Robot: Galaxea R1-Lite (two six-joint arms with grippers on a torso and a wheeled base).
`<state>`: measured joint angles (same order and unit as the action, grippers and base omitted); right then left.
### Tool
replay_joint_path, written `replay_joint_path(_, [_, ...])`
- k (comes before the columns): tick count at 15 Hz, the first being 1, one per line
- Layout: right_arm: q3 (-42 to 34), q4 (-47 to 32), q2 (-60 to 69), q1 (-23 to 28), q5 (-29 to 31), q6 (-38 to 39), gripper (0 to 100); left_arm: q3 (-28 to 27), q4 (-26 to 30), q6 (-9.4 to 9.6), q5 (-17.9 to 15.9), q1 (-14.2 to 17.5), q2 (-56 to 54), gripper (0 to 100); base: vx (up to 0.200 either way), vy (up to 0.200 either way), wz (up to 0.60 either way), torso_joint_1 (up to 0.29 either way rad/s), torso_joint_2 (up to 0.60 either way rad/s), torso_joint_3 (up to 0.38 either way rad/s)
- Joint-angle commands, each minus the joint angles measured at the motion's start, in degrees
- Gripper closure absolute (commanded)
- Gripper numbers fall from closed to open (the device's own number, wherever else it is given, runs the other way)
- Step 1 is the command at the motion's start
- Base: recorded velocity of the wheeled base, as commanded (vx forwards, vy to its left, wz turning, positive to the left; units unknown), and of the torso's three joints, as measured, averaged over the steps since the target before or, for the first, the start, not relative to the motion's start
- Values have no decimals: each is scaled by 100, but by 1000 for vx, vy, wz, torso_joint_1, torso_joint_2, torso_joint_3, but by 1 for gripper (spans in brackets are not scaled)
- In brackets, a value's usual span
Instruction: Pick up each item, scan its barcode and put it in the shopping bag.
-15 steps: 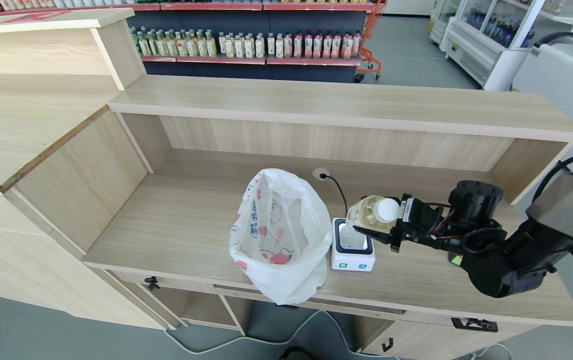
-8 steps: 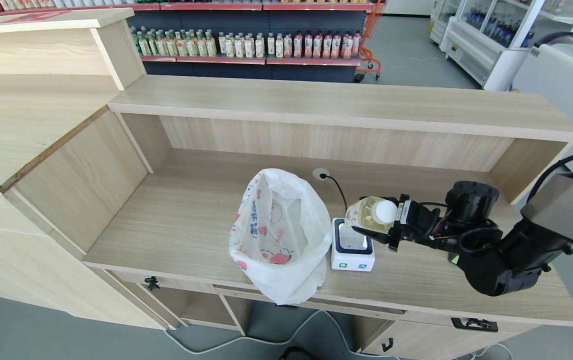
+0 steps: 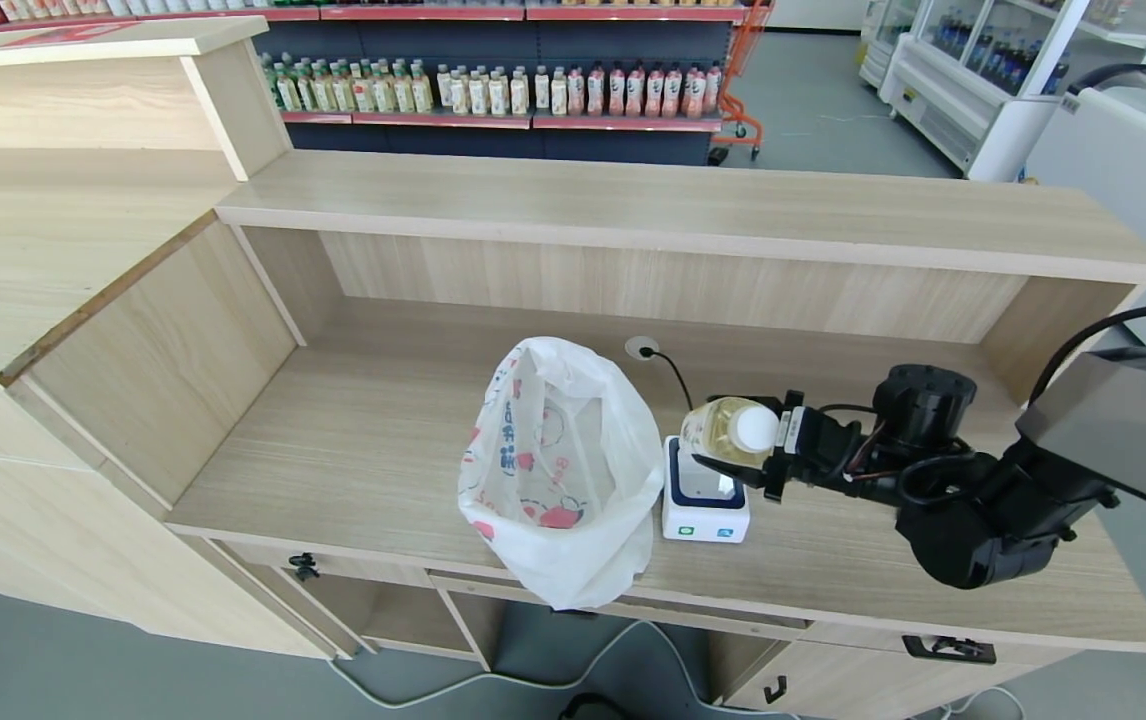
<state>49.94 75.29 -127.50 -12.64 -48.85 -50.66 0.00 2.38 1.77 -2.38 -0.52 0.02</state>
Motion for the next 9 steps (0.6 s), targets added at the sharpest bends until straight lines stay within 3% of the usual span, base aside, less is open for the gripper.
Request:
replay_joint_path(1, [59, -5, -108, -10, -2, -14, 100, 0, 0, -1, 0, 0, 6, 0, 0, 0, 0, 0, 0, 0])
replay_joint_path(9, [200, -5, -214, -45, 7, -93, 100, 0, 0, -1, 0, 0, 6, 0, 0, 0, 0, 0, 0, 0])
